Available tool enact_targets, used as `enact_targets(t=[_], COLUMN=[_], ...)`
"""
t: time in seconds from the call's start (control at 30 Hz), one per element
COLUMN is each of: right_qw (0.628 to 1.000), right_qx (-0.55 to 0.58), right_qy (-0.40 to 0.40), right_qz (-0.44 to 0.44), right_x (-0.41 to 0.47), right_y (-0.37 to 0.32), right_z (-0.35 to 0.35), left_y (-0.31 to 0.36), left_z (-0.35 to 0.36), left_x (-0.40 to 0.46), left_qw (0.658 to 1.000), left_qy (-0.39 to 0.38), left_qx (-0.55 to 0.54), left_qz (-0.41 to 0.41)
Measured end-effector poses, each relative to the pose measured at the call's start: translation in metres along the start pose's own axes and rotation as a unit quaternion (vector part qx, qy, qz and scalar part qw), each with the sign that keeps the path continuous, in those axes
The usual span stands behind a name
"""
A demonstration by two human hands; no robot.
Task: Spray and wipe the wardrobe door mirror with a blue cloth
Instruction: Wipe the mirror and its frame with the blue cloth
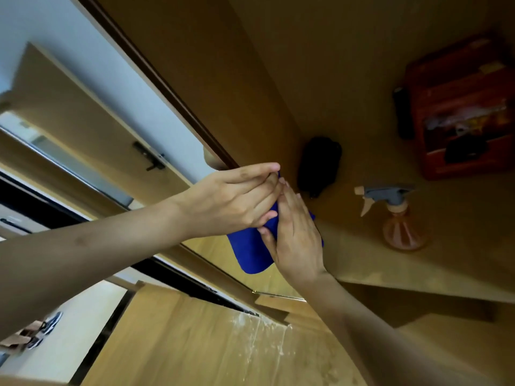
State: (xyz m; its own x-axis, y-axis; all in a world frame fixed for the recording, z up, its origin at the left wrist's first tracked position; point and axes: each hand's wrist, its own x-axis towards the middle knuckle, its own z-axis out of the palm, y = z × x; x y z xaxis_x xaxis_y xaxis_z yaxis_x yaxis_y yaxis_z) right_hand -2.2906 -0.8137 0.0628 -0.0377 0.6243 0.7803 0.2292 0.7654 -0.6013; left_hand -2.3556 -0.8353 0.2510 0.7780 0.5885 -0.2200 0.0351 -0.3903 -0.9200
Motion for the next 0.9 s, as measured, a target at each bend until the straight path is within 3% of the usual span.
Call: enact_targets(t=[0.4, 0.67, 0.8, 0.9], right_qw=[0.998, 0.996, 0.995, 0.98], right_qx=[0.004, -0.034, -0.009, 0.064], right_qy=[0.008, 0.037, -0.009, -0.076], right_qz=[0.06, 0.078, 0.101, 0.169], right_x=[-0.082, -0.124, -0.125, -0.121], right_y=[0.048, 0.074, 0.073, 0.066], right_z=[0.014, 0.026, 0.02, 0.007], left_y=[0.085, 0.131, 0.136, 0.136], left_z=[0.026, 0.047, 0.047, 0.044], left_x=[0.021, 0.032, 0.031, 0.029], left_qw=[0.995, 0.994, 0.995, 0.996], left_qy=[-0.065, -0.053, -0.062, -0.061], left_qx=[0.012, -0.008, -0.012, -0.032], left_qz=[0.078, 0.097, 0.081, 0.058])
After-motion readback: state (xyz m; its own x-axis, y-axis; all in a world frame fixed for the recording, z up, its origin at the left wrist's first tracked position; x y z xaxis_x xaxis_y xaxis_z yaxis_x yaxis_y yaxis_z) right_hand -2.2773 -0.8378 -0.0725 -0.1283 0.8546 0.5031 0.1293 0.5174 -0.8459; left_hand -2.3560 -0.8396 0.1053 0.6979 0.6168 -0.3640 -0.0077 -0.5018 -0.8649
